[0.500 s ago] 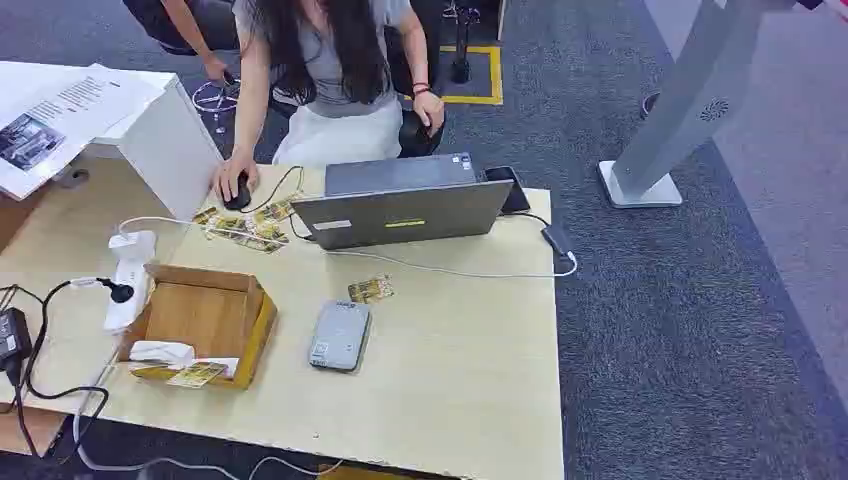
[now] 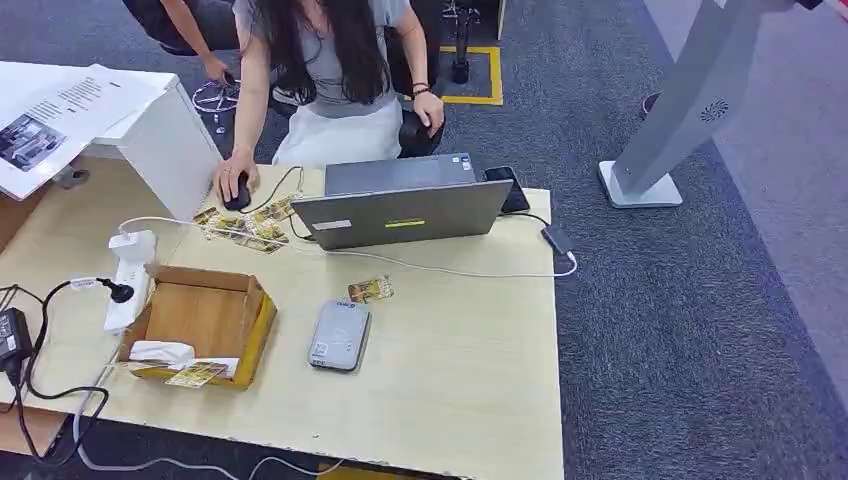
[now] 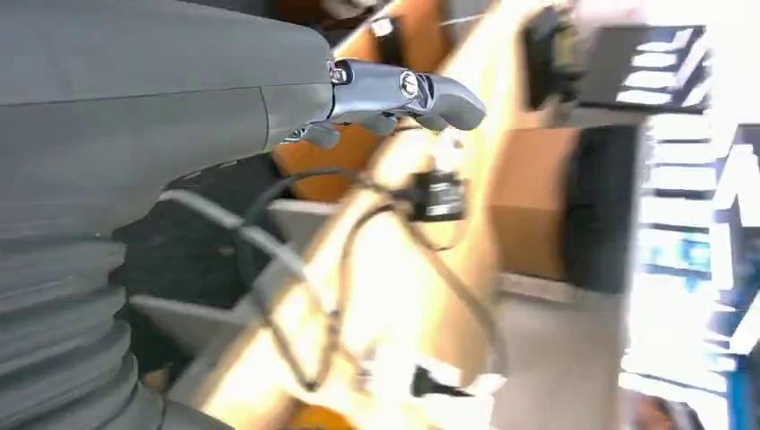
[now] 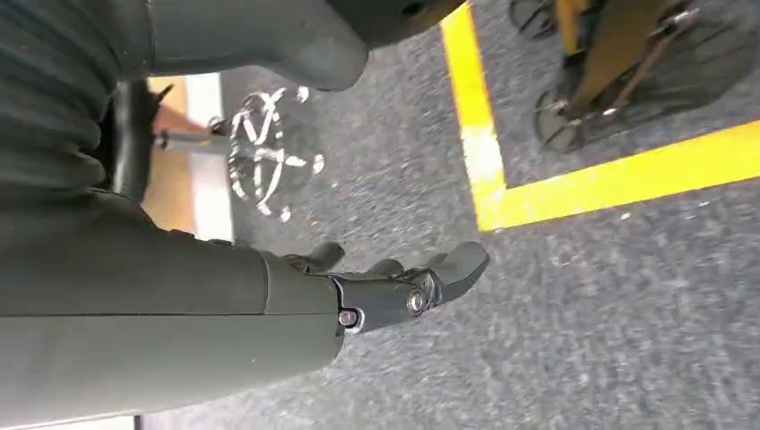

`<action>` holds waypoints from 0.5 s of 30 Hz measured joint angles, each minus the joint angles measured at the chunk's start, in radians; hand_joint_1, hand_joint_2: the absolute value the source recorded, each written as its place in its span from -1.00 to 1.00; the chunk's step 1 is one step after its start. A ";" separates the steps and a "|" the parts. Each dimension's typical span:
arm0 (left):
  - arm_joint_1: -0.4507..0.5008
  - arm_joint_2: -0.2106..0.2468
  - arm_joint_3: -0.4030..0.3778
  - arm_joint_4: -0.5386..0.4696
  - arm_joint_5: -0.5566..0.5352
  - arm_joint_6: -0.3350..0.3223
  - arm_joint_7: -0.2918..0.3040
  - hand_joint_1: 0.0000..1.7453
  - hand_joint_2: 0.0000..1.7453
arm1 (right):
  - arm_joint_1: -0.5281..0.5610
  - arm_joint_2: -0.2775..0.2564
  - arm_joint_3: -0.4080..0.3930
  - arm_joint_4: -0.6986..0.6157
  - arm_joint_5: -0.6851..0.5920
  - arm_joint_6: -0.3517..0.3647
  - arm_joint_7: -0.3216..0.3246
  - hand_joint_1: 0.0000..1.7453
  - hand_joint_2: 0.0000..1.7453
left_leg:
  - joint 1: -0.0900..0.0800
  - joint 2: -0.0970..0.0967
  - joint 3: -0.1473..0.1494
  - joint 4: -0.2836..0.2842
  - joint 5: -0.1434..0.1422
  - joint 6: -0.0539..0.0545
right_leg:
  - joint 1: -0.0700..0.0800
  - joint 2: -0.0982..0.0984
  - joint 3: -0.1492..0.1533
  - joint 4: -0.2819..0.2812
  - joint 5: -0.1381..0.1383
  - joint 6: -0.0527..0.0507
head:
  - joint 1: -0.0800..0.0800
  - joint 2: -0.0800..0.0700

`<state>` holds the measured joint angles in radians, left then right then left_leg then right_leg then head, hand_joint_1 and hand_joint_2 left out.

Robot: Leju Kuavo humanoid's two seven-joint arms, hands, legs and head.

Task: Pass the card to the sensor for recognition and then transmit it.

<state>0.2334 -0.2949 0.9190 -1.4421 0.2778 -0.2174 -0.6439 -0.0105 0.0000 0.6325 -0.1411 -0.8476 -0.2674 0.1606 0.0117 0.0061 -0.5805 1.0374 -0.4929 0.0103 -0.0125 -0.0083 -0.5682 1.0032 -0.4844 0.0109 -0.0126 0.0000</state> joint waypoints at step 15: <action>0.017 -0.029 0.113 -0.475 0.073 -0.108 -0.005 -1.00 1.00 | -0.001 -0.010 0.123 0.019 0.018 -0.004 0.106 -1.00 1.00 | 0.000 0.000 0.001 0.000 0.000 0.000 | 0.000 0.000 0.001 0.000 0.000 0.000 | 0.000 0.000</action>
<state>0.2502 -0.3235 1.0319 -1.9166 0.3505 -0.3250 -0.6489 -0.0117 -0.0095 0.7554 -0.1221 -0.8293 -0.2712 0.2667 0.0117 0.0060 -0.5795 1.0374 -0.4929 0.0103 -0.0125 -0.0086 -0.5675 1.0032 -0.4844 0.0110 -0.0130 0.0000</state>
